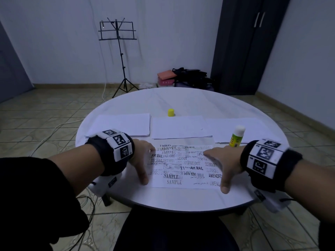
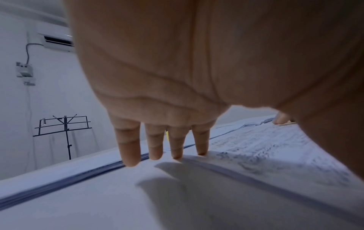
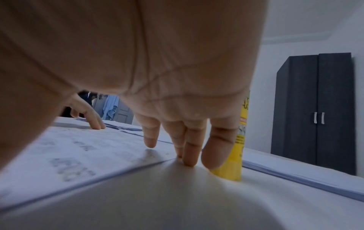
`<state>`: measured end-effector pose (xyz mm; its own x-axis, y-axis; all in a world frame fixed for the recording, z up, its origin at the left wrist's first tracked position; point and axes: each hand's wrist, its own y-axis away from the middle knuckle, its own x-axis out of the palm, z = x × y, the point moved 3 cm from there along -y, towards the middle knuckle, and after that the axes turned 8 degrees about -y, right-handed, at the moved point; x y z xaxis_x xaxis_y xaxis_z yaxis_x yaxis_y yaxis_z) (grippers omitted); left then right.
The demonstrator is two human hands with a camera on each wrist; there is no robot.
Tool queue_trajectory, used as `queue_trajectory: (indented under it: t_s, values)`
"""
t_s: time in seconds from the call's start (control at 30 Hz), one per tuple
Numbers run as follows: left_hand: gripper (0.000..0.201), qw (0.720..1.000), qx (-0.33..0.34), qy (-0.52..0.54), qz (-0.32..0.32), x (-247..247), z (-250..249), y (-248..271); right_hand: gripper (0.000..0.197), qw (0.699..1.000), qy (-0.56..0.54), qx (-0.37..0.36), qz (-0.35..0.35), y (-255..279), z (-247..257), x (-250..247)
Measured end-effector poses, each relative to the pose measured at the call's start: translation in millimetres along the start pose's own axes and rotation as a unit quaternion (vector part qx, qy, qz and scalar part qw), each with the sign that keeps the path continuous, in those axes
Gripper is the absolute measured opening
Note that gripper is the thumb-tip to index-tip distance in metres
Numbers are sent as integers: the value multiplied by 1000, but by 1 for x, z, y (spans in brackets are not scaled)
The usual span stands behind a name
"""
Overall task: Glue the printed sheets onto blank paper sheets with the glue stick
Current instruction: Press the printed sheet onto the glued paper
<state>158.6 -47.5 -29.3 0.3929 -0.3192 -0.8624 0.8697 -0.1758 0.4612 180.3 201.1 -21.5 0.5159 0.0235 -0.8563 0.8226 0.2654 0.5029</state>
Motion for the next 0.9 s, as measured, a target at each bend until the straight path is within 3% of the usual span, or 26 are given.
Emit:
queue_trajectory:
  t_s: [0.1, 0.23, 0.3, 0.4, 0.5, 0.67, 0.73, 0.83, 0.9]
  values:
    - [118, 1000, -9, 13, 2, -1, 0, 1, 120, 999, 25, 15, 12, 0, 4, -6]
    - [141, 998, -26, 49, 19, 1, 2, 2, 124, 999, 40, 31, 20, -2, 8, -7]
    - [139, 995, -28, 90, 19, 1, 0, 3, 130, 999, 30, 34, 20, -2, 7, -6]
    - [120, 984, -22, 177, 10, -2, 2, 3, 130, 1000, 3, 27, 10, 4, 3, -4]
    - [111, 951, -14, 310, 2, -1, 10, 2, 125, 999, -33, 21, -3, 10, 0, -1]
    - [73, 830, -45, 553, -62, 8, 13, 15, 113, 997, -82, 6, -4, 15, -2, 8]
    - [51, 802, -49, 593, -52, 14, 10, 22, 106, 994, -105, 7, -11, 20, -3, 10]
    - [32, 820, -15, 569, -59, 18, 3, 31, 86, 991, -133, 18, -18, 23, -3, 13]
    - [31, 839, -5, 532, -111, 14, 4, 36, 73, 984, -168, 31, -43, 25, -2, 9]
